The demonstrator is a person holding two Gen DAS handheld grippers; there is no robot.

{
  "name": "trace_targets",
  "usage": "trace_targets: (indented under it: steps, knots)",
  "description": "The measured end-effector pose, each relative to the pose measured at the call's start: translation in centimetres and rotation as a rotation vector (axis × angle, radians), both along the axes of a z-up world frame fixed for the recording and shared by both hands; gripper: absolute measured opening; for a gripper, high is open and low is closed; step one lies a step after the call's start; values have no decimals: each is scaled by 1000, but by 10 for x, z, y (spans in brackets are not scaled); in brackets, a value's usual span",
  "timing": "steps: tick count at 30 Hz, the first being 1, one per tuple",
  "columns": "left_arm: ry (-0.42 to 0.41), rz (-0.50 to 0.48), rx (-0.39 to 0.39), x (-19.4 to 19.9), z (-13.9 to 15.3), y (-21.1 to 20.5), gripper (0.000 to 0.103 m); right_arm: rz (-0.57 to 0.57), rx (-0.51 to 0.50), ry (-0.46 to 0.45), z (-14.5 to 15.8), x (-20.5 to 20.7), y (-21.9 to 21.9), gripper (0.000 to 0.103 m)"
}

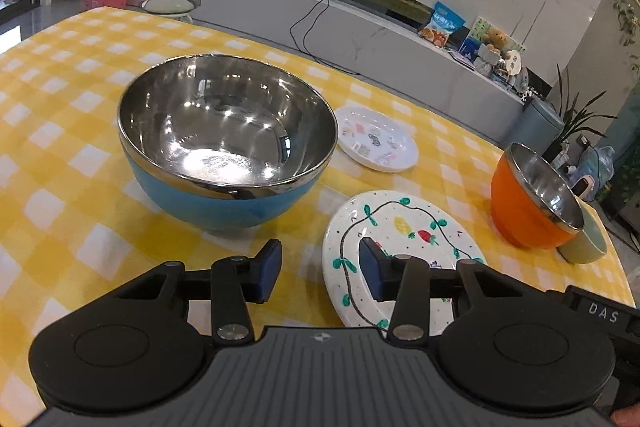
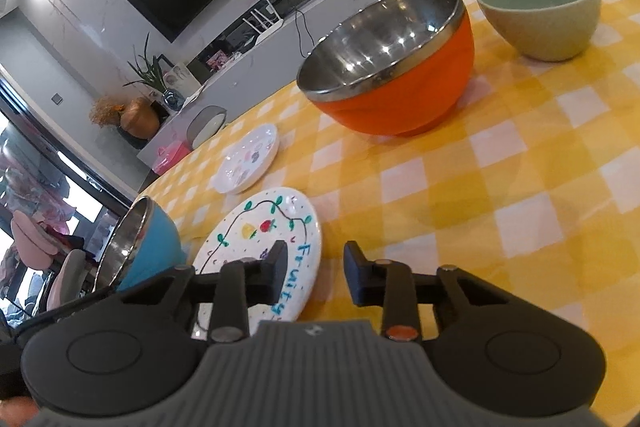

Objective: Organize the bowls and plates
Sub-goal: 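Move both grippers to the white 'Fruits' plate rim and close them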

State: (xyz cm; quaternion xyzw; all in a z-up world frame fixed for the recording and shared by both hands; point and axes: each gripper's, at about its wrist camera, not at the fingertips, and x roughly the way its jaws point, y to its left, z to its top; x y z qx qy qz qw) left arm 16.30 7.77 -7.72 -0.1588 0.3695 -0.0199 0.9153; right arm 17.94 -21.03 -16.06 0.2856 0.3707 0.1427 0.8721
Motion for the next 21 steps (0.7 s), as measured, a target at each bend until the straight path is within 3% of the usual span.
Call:
trace_targets:
  steps: [6,10,16,21]
  knots:
    - [6,-12,8,6,-9,-2,45,-1,8,-15,-2,5,0,27]
    - [-1,-28,-7,6,-10,-3,36,22,17,-10,-5,5,4,16]
    - [-8,-59,-8,6,-13,-7,17,33,7,-21,-5,4,8,13]
    - [-8,-58,-16,6,-13,-7,16,20,32,-5,-9,6,5,6]
